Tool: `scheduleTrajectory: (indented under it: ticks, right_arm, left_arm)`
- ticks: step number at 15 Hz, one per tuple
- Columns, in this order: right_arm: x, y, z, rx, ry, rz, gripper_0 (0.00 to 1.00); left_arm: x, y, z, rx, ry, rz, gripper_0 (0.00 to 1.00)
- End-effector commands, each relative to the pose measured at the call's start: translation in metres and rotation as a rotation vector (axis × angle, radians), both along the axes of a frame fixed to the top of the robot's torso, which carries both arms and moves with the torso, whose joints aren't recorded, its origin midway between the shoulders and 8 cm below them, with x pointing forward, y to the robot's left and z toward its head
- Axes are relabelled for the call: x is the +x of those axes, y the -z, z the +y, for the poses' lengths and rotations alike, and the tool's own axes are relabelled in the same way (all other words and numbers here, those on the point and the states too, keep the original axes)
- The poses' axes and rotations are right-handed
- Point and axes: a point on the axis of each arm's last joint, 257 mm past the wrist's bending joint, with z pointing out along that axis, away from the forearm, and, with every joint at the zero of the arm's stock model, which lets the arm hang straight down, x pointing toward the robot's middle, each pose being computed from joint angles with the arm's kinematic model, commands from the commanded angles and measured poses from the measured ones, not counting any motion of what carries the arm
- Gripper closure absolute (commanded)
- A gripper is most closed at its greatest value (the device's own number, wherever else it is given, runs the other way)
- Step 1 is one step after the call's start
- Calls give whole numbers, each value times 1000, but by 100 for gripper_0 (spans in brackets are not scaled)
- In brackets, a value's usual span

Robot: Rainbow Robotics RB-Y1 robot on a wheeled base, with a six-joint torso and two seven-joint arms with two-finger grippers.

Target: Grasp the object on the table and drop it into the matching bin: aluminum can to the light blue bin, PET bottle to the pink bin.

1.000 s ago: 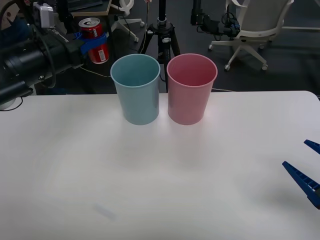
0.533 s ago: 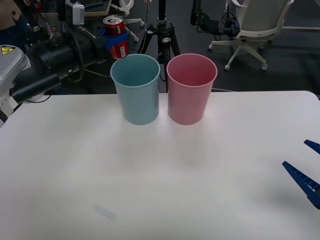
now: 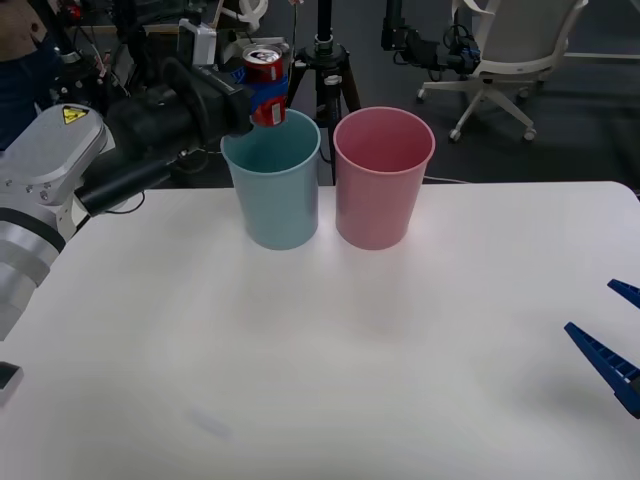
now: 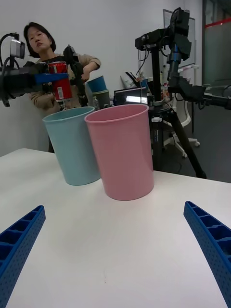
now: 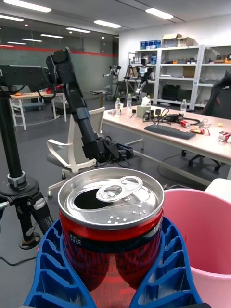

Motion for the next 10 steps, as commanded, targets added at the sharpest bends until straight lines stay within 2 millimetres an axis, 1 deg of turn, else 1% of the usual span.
scheduleTrajectory:
  ticks: [1, 3, 4, 5, 6, 10]
  right_arm:
    - [0, 0, 0, 0, 0, 0, 0]
    - [0, 0, 0, 0, 0, 0, 0]
    - [0, 0, 0, 0, 0, 0, 0]
    - [0, 0, 0, 0, 0, 0, 0]
    - [0, 0, 0, 0, 0, 0, 0]
    - [0, 0, 0, 0, 0, 0, 0]
  left_arm:
    - [1, 4, -4, -2, 0, 6, 100]
    - [2, 4, -4, -4, -4, 5, 99]
    - [3, 4, -3, -7, -10, 5, 80]
    - [3, 3, -2, -6, -14, 1, 44]
    - [4, 3, -1, -8, -21, 1, 1]
    - [6, -1, 1, -22, -28, -4, 0]
